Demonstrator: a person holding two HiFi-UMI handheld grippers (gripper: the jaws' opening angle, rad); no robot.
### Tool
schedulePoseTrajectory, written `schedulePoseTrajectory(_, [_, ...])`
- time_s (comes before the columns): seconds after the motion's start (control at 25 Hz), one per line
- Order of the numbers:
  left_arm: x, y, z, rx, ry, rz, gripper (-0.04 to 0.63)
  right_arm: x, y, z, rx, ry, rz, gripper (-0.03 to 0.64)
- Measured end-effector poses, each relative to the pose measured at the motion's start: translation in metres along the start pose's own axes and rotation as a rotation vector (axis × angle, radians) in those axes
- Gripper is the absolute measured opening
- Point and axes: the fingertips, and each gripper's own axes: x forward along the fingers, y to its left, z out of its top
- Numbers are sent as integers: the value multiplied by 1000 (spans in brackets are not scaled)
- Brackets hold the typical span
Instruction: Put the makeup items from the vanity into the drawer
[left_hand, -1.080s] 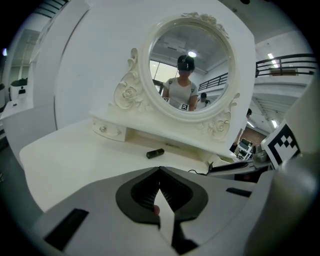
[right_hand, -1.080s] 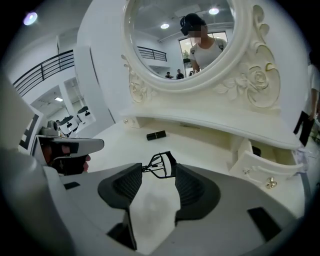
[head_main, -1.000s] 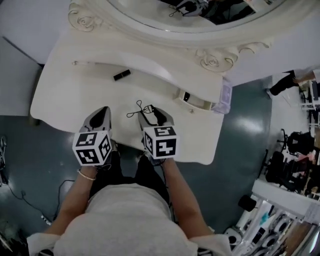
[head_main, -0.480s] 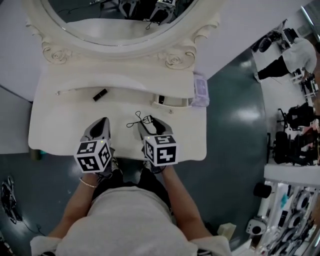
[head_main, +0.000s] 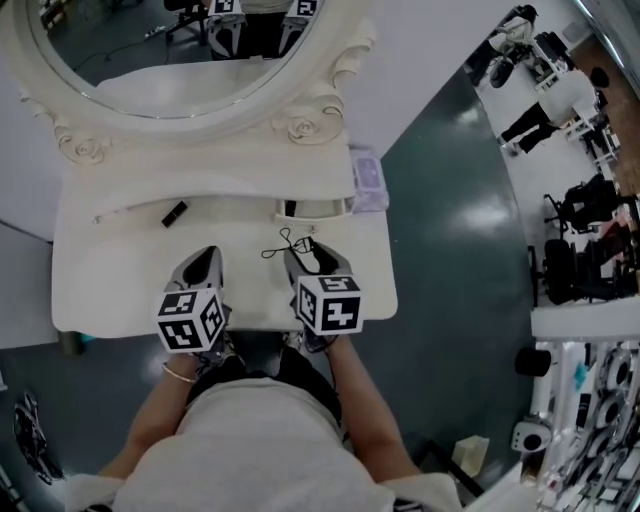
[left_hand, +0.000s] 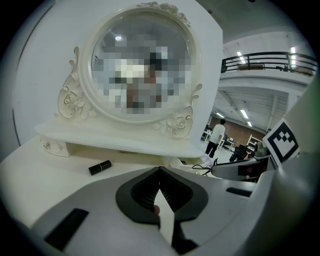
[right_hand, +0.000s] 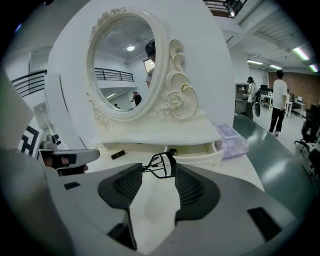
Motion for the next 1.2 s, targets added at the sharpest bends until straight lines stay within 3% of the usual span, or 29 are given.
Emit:
schedulePoseTrajectory(0.6, [44, -46, 7, 42, 33, -95, 3, -8, -55, 16, 77, -33, -85, 213])
schedulePoseTrajectory(1.2, [78, -41, 18, 20, 76, -77, 3, 26, -74, 35, 100, 28, -90, 213])
